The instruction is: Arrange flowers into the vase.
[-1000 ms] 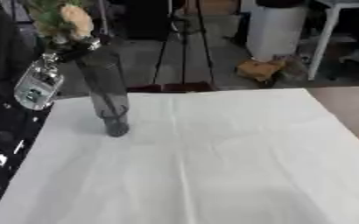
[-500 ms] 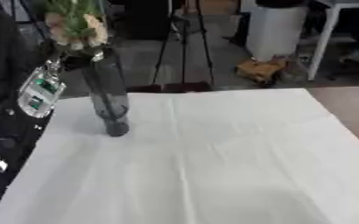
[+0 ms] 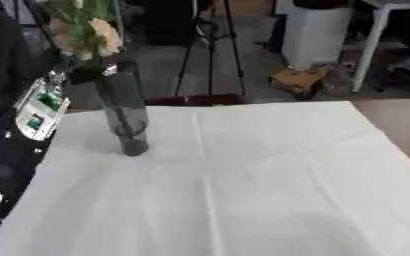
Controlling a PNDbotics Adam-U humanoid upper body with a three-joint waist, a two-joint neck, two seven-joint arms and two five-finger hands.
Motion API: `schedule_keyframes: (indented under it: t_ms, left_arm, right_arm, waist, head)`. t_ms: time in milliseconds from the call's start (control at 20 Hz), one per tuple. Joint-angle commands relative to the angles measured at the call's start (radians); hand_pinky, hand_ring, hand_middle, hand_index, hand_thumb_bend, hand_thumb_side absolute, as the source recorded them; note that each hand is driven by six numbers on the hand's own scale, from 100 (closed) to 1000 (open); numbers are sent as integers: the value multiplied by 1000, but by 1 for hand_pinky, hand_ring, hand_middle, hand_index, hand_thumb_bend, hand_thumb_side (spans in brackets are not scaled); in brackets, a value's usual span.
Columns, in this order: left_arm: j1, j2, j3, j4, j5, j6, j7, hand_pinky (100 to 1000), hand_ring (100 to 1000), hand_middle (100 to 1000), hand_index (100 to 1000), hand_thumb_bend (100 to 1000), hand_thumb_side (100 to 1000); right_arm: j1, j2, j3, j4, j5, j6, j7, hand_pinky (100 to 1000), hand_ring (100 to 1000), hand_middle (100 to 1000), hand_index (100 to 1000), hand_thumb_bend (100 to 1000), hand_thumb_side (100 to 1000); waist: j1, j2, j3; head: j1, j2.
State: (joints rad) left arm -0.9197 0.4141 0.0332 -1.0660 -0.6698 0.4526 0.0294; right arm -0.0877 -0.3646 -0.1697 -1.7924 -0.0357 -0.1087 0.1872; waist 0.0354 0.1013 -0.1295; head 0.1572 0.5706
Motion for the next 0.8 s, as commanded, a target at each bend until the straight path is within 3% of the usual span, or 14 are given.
schedule_keyframes:
  t_ms: [50,300,700,800]
  left_arm:
    - [3,41,-7,-71,23,-4,-11,697,788,691,730,1000,627]
    - [73,49,-9,-171,95,-11,-11,691,787,686,728,1000,628]
    - [85,51,-13,-193,122,-3,-2,678,785,676,715,1000,631]
    - [119,47,0,-227,144,-23,19,661,775,666,702,1000,632]
  right_arm:
    - [-8,-12,-11,-7,6,1,-3,888,883,840,1000,157,708]
    - [-9,-10,-13,-7,5,1,-5,888,884,840,1000,157,707]
    - [-9,-10,-13,-7,5,1,-5,888,884,840,1000,158,707]
    - [-9,-7,-14,-7,5,1,-6,888,885,840,1000,158,708]
  waist:
    - [0,-15,4]
    - [-4,-15,14]
    - [-5,-15,17]
    - [-8,-12,24]
  head:
    - [-6,-5]
    - [-11,-6]
    - [-11,-7]
    - [-12,-9]
